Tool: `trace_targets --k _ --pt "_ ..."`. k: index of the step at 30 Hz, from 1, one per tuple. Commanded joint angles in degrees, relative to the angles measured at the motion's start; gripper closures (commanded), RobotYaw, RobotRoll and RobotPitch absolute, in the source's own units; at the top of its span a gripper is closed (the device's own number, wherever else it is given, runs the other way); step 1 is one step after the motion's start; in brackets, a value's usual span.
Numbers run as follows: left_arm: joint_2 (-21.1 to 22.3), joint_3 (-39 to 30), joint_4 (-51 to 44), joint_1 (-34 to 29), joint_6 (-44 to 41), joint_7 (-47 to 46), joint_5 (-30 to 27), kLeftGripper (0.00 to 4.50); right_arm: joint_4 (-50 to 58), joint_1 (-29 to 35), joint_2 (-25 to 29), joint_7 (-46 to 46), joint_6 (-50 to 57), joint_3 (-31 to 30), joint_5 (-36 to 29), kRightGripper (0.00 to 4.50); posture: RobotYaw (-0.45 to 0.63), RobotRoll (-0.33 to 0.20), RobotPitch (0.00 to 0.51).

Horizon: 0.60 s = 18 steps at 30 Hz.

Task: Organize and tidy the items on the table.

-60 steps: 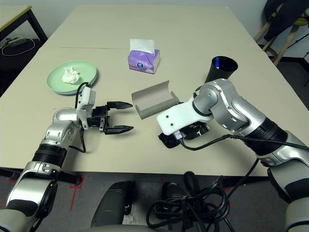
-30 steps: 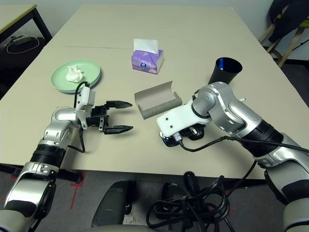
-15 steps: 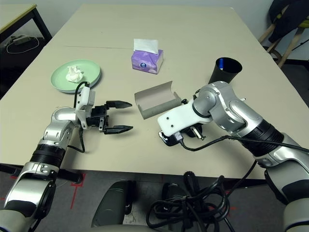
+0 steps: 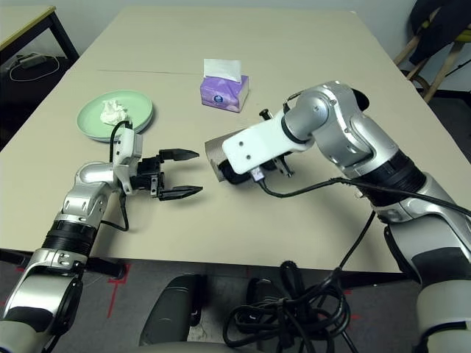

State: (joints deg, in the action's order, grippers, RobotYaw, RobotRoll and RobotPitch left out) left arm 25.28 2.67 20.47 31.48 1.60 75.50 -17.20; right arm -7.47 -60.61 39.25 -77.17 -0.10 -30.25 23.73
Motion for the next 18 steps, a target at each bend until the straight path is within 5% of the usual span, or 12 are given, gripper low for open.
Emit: trace_targets --k 1,18 --pt "0.4 0.0 -2.7 -1.3 -0.7 -0.7 -1.0 0.00 -4.6 -0.9 -1.4 3.1 -3.2 -1.0 2.6 4.11 0.22 0.000 0.101" --pt "1.4 -0.1 -8.0 -3.2 -3.6 -3.3 -2.4 0.00 -13.0 -1.8 -8.2 11.2 -4.1 -0.6 9.7 4.11 0.24 0.000 0.106"
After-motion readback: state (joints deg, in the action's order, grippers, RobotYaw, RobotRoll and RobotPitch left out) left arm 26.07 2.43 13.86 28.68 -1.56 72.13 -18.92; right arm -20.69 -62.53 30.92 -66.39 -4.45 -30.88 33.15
